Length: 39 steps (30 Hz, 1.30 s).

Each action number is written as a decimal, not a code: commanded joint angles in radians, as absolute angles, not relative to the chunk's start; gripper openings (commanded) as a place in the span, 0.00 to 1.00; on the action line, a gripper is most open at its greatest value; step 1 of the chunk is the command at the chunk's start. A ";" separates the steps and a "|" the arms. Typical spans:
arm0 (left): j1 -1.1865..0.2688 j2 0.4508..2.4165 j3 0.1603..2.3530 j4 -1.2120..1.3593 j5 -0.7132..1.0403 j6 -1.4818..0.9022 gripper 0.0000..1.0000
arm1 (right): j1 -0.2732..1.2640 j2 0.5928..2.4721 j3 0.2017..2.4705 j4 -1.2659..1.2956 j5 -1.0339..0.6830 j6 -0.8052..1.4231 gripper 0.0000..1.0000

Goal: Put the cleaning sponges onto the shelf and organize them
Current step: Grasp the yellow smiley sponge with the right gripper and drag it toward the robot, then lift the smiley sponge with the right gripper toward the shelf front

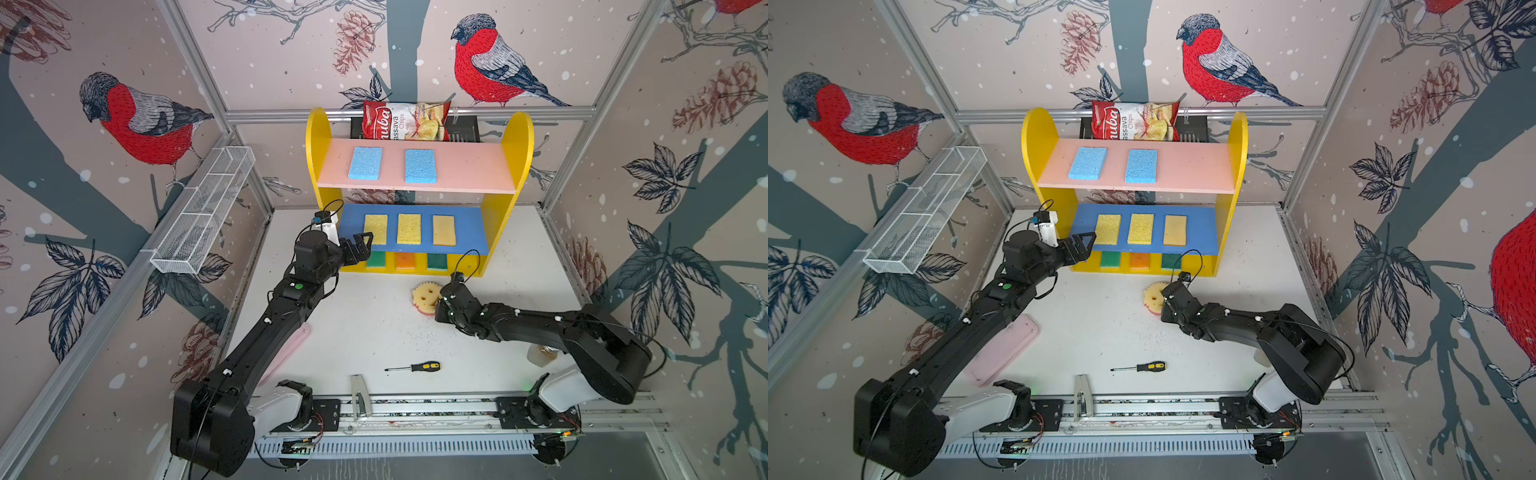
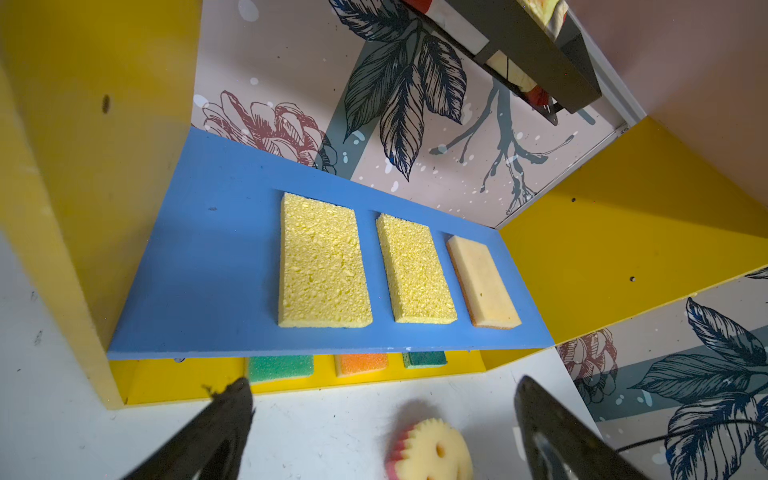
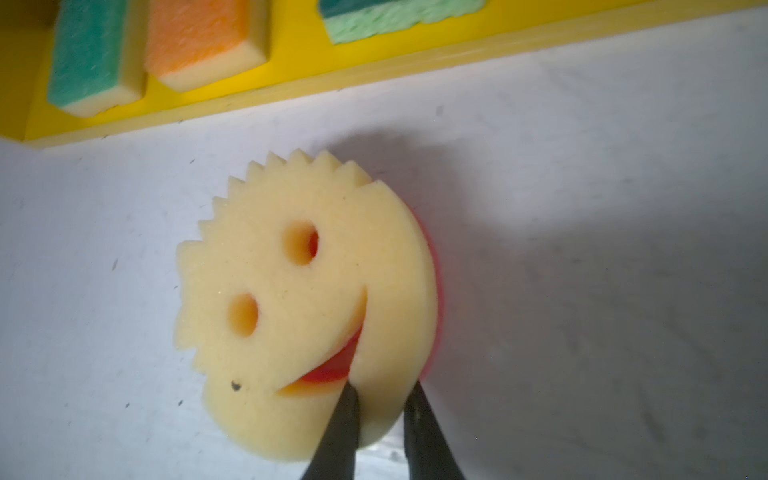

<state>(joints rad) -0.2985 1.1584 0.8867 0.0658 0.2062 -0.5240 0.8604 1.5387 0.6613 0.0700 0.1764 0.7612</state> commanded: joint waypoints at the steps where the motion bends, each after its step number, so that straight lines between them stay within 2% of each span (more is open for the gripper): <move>1: -0.299 1.159 0.883 0.098 0.218 -0.530 0.97 | 0.913 1.578 0.715 0.071 0.177 0.743 0.20; 5: -0.299 1.165 0.875 0.097 0.211 -0.531 0.97 | 0.959 1.626 0.781 0.135 0.125 0.664 0.22; 10: -0.298 1.175 0.875 0.095 0.208 -0.525 0.97 | 0.981 1.679 0.846 0.174 -0.019 0.571 0.35; 20: -0.298 1.185 0.881 0.094 0.206 -0.516 0.97 | 0.905 1.616 0.801 0.161 -0.004 0.570 0.54; 27: -0.298 1.188 0.868 0.099 0.205 -0.522 0.97 | 0.866 1.638 0.860 0.111 0.012 0.541 0.69; 35: -0.299 1.186 0.864 0.098 0.204 -0.527 0.97 | 0.868 1.803 0.936 0.083 -0.050 0.568 0.71; 39: -0.299 1.189 0.873 0.093 0.200 -0.525 0.97 | 0.873 1.857 0.969 0.097 -0.082 0.581 0.63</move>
